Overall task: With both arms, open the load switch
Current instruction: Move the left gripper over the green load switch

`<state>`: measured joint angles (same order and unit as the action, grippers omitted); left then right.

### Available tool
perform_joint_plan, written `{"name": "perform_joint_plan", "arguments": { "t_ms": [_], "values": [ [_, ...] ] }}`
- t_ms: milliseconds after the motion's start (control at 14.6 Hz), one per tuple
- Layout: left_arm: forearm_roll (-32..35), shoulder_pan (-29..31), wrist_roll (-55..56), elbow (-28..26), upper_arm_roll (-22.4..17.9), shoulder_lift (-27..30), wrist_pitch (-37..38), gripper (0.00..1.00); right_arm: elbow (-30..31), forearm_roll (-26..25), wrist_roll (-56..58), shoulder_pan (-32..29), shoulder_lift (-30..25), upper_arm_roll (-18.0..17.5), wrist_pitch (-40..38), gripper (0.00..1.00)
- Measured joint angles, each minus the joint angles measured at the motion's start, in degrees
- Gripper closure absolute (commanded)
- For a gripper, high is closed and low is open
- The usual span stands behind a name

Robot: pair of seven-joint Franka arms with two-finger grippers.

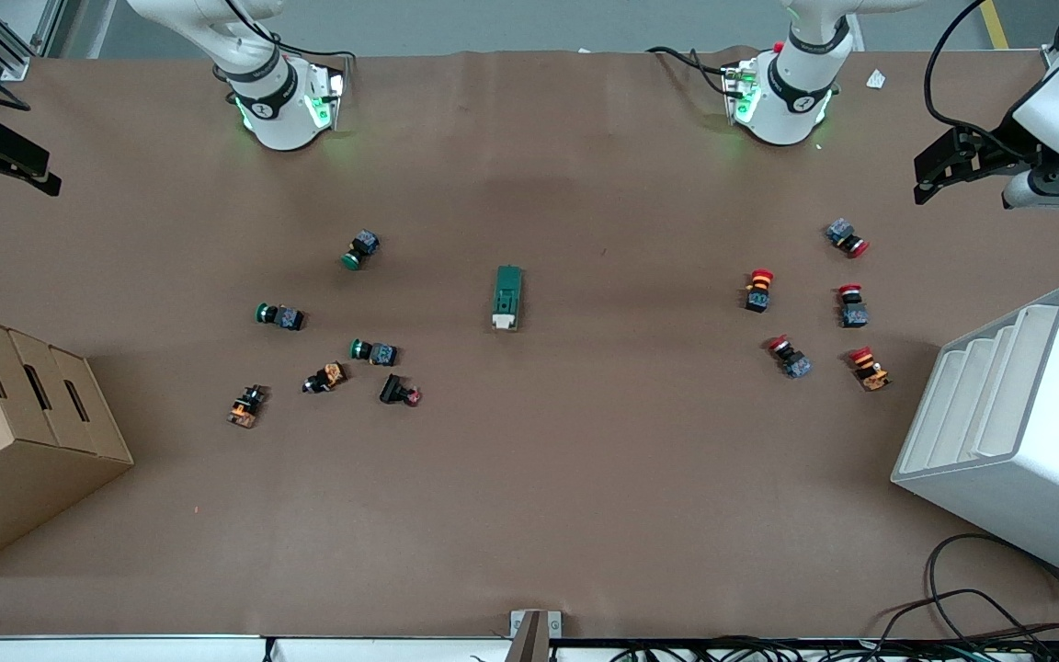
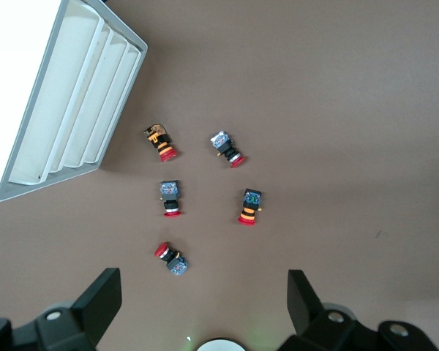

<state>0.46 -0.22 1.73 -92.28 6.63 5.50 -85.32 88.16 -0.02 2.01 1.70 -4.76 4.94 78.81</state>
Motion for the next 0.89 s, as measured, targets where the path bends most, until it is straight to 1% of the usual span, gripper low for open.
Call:
{"name": "perform_joint_plan", "arguments": {
  "t_ms": [273, 410, 547, 615, 752, 888],
  "values": [
    [-0.03, -0.15, 0.0, 0.11, 0.2, -0.01, 0.0, 0.0, 0.0, 0.33, 0.0, 0.0, 0.0, 0.0, 0.62, 0.0],
    [-0.16, -0.49, 0.0, 1.08, 2.1, -0.3, -0.01, 0.0, 0.0, 0.34, 0.0, 0.0, 0.0, 0.04, 0.62, 0.0],
    [-0.22, -1.31, 1.12, 2.48, 6.07, -1.39, -0.01, 0.0, 0.0, 0.36, 0.0, 0.0, 0.0, 0.11, 0.62, 0.0],
    [-0.23, -1.71, 3.36, 2.91, 8.55, -1.97, -0.01, 0.0, 0.0, 0.36, 0.0, 0.0, 0.0, 0.16, 0.57, 0.0],
    [-0.24, -2.18, 10.59, 3.26, 14.4, -3.07, -0.11, 0.0, 0.0, 0.36, 0.0, -0.01, 0.0, 0.27, 0.45, 0.0],
    [-0.19, -2.42, 20.43, 3.33, 21.13, -4.62, -1.44, 0.0, 0.0, 0.36, -0.01, 0.01, 0.0, 0.26, 0.37, 0.0]
  ]
}}
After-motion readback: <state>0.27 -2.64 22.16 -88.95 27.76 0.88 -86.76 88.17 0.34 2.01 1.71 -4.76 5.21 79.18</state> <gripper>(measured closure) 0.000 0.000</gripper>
